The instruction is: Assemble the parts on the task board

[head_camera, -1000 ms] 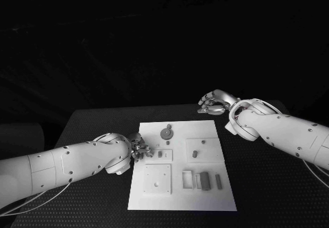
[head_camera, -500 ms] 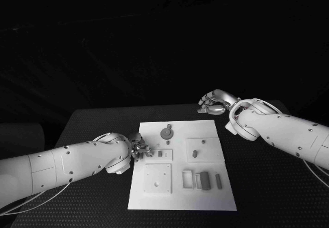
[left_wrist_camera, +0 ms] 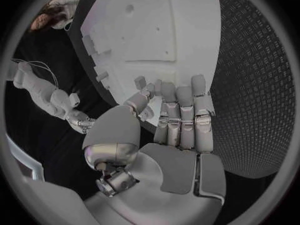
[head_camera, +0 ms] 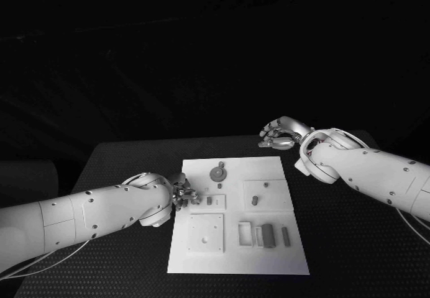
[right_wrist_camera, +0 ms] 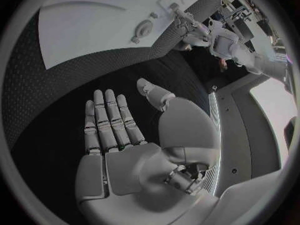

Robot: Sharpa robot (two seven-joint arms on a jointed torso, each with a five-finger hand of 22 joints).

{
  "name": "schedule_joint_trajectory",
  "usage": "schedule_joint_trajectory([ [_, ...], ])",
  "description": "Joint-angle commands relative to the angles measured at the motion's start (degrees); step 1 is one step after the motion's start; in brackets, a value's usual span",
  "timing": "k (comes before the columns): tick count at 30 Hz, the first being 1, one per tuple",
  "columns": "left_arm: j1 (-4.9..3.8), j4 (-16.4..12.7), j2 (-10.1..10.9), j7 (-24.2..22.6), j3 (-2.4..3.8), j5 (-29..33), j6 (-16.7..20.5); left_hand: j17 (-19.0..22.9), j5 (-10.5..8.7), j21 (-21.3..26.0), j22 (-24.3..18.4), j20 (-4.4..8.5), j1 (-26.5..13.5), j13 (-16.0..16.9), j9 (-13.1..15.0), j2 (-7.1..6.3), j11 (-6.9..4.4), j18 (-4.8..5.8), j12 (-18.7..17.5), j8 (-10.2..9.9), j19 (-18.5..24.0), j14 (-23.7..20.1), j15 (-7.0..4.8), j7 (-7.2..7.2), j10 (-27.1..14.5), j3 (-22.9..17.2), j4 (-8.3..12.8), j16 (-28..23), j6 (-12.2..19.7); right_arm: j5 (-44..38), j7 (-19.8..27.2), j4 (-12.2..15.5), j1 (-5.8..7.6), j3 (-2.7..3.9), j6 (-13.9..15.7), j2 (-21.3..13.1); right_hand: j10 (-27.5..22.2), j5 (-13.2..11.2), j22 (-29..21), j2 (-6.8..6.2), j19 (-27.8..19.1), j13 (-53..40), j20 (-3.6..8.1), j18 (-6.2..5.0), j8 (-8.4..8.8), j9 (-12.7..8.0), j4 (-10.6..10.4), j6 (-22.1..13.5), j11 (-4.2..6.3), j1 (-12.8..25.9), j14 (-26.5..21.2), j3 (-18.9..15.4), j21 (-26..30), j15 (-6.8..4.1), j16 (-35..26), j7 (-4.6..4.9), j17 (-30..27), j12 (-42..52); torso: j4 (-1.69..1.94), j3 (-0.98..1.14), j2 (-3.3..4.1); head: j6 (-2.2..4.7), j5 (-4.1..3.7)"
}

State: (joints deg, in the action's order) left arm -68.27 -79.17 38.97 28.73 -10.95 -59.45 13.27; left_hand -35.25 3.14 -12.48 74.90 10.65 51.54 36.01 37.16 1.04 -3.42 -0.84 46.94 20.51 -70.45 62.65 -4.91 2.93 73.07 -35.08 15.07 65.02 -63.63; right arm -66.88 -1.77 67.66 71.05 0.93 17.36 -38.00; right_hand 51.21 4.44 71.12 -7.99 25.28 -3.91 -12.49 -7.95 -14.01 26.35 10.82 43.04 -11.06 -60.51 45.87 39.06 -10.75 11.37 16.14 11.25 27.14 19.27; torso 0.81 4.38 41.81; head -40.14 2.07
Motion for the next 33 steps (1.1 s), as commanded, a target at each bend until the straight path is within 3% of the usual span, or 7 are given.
schedule_joint_trajectory([
  [1, 0.45, -0.11, -0.22, 1.22, -0.29, -3.73, -2.5, 0.08, 0.06, -0.43, 1.41, 0.24, -0.51, 0.11, -0.06, -0.03, -0.39, 0.39, 0.16, 0.31, -0.06, -0.05, -0.45, -0.53, -0.08, 0.09, -0.5, 0.43, -1.01, -0.08, 0.66, 0.06, -0.02, 0.02, -0.71, 0.02, 0.42, 0.08, 0.08, -0.27, -0.01, 0.08, 0.11, 1.09, -0.4, -0.06, -0.26, -0.33, 0.17, -0.16, 0.06, 0.03, 0.31, 0.01, 0.14, 1.64, -0.06, -0.35, -0.02, 0.01, 0.0, -0.06, -0.01],
  [7, 0.49, -0.28, -0.34, 0.73, -0.3, -4.13, -2.37, 0.24, 0.1, -0.77, 1.41, 0.35, -1.41, 0.24, -0.14, -0.42, -0.55, 0.38, 0.47, 0.51, -0.07, 0.1, -0.51, -0.7, 0.07, 0.33, -1.74, 0.78, -1.38, -0.08, 0.65, 0.08, -0.02, 0.02, -0.74, 0.02, 0.44, 0.08, 0.11, -0.29, -0.02, 0.08, 0.11, 1.1, -0.4, -0.08, -0.27, -0.34, 0.17, -0.15, 0.05, 0.02, 0.34, 0.02, 0.14, 1.64, -0.09, -0.4, 0.01, 0.02, -0.02, -0.1, -0.03],
  [21, 0.52, -0.3, -0.61, 0.55, -0.31, -4.17, -2.71, 0.35, 0.14, -1.22, 1.43, 0.44, -2.0, 0.45, -0.18, -0.34, -0.82, 0.3, 0.91, 0.8, -0.17, 0.42, -0.58, -0.97, 0.48, 0.54, -2.08, 1.25, -1.92, -0.08, 0.68, 0.06, -0.02, 0.02, -0.8, 0.02, 0.52, 0.09, 0.2, -0.3, -0.03, 0.07, 0.12, 1.11, -0.45, -0.13, -0.28, -0.36, 0.17, -0.17, 0.01, 0.0, 0.44, 0.05, 0.14, 1.65, -0.18, -0.55, 0.01, -0.02, 0.01, -0.12, -0.06],
  [33, 0.55, -0.31, -0.44, 0.47, -0.31, -5.72, -2.43, 0.44, 0.33, -2.01, 1.48, 0.52, -0.85, 0.74, -0.2, 1.52, -1.1, 0.16, 1.5, 1.24, -0.28, 0.8, -0.61, -1.27, 1.03, -0.09, -0.57, 2.05, -2.66, -0.08, 0.68, 0.05, -0.03, 0.02, -0.82, -0.03, 0.56, 0.09, 0.25, -0.3, -0.04, 0.07, 0.11, 1.12, -0.47, -0.15, -0.3, -0.37, 0.18, -0.17, -0.02, -0.01, 0.49, 0.06, 0.13, 1.64, -0.23, -0.62, 0.02, -0.05, 0.01, -0.11, -0.06],
])
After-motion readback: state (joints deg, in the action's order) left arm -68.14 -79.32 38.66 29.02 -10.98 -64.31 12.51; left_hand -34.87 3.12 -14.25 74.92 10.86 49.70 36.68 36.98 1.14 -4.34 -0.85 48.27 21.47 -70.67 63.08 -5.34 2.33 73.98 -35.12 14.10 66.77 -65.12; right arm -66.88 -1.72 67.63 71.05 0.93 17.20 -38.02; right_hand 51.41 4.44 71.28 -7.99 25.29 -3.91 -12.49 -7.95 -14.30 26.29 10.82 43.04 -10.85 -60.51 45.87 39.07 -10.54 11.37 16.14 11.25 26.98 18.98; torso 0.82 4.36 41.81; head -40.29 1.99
